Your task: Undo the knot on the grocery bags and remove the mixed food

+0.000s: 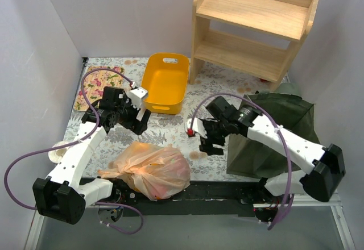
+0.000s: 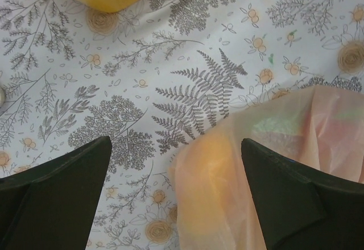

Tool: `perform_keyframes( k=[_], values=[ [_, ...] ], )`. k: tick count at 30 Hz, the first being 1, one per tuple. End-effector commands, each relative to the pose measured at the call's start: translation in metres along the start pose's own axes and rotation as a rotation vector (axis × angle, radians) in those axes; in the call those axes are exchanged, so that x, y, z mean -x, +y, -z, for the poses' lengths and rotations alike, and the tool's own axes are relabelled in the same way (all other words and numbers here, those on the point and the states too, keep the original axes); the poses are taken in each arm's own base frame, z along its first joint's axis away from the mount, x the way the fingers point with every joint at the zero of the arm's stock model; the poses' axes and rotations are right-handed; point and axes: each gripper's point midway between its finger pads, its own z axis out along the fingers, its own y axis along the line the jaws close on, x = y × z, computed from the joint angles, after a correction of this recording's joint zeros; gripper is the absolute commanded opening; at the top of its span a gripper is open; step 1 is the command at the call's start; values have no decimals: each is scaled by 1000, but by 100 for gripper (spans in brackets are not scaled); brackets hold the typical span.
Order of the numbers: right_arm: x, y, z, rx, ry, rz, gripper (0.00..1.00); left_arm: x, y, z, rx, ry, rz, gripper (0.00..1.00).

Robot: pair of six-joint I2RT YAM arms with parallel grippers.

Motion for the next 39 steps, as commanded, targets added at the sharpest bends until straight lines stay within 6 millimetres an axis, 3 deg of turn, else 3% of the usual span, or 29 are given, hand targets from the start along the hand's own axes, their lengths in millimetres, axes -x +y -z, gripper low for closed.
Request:
perform_keyframes(
  k=[1,2,6,9,15,19,23,25,26,27,34,37,39],
  values=[
    [80,0,-8,186,-253,-62,84,38,17,7,91,-122,48,98],
    [99,-7,-2,189,-294,-62,84,48,22,11,116,-150,49,98],
    [131,-6,-15,280,-352,-54,85,51,45,11,233,-172,103,98],
    [141,2,-33,339,-337,-56,85,47,65,16,320,-185,180,98],
    [158,11,-59,418,-360,-111,85,41,70,26,363,-198,182,98],
    [153,7,-83,415,-321,-172,81,24,86,22,459,-163,194,98],
    [147,2,-94,369,-294,-165,37,28,81,18,410,-166,192,98],
    [145,-6,-91,309,-288,-147,20,36,67,14,321,-181,182,98],
    [141,-9,-91,285,-280,-125,4,39,62,16,294,-180,181,98],
    [135,-16,-89,250,-265,-115,1,45,52,15,228,-192,166,98],
    [83,-89,-50,79,-261,-196,1,45,3,13,-53,-168,104,98],
    [84,-108,-32,35,-289,-218,1,29,-6,9,-102,-115,108,98],
    [94,-95,-22,89,-331,-196,28,20,-5,4,-98,-85,122,98]
  ],
)
